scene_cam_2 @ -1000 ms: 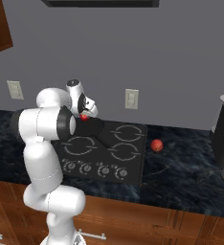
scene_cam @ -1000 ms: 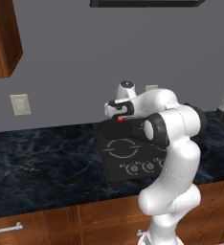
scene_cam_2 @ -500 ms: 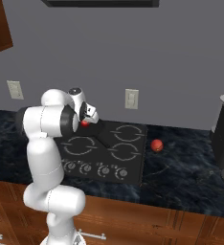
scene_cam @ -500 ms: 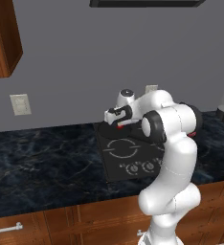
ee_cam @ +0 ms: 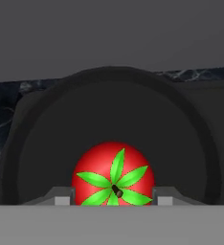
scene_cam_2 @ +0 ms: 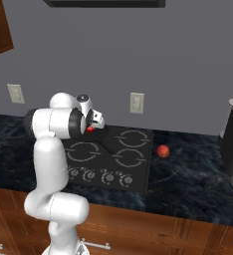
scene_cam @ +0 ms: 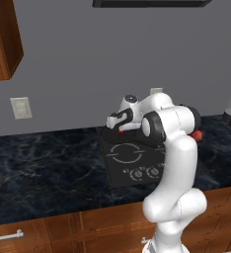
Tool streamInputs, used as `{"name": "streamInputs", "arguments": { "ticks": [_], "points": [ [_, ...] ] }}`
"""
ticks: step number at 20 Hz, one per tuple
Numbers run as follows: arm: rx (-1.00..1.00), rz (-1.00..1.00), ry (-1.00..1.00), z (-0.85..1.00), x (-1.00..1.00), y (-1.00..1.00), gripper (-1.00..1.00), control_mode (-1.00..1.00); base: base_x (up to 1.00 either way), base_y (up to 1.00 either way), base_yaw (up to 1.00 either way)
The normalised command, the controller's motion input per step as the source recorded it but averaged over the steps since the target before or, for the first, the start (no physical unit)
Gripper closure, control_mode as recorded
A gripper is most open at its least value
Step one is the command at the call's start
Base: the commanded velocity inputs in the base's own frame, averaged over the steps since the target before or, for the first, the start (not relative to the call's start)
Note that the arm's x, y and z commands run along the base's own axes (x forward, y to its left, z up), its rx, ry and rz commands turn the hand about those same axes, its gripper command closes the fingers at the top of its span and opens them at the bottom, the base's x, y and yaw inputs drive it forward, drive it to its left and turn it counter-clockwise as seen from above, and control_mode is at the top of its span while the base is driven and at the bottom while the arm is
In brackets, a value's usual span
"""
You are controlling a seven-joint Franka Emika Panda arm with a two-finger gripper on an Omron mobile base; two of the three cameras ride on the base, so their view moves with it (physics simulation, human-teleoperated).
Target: Place the pan on the rear left burner on the stove. Then place the tomato and the onion in the pan and turn on the rear left burner.
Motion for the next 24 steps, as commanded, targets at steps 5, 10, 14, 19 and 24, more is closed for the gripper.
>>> {"name": "streamInputs", "arguments": {
  "ticks": [5,10,14,19,24],
  "points": [
    [0.0,0.04,-0.01,-0.02,0.41,0.0,1.0,-1.0,0.0,0.0,0.0],
    [0.0,0.01,0.0,0.0,0.07,0.0,1.0,-1.0,0.0,0.0,0.0],
    [0.0,0.0,0.0,-0.19,0.0,0.0,1.0,-1.0,0.0,0.0,0.0],
    [0.0,0.0,0.0,-0.13,0.0,0.0,1.0,-1.0,0.0,0.0,0.0],
    [0.0,0.0,0.0,-0.08,0.0,0.0,1.0,-1.0,0.0,0.0,0.0]
  ]
}}
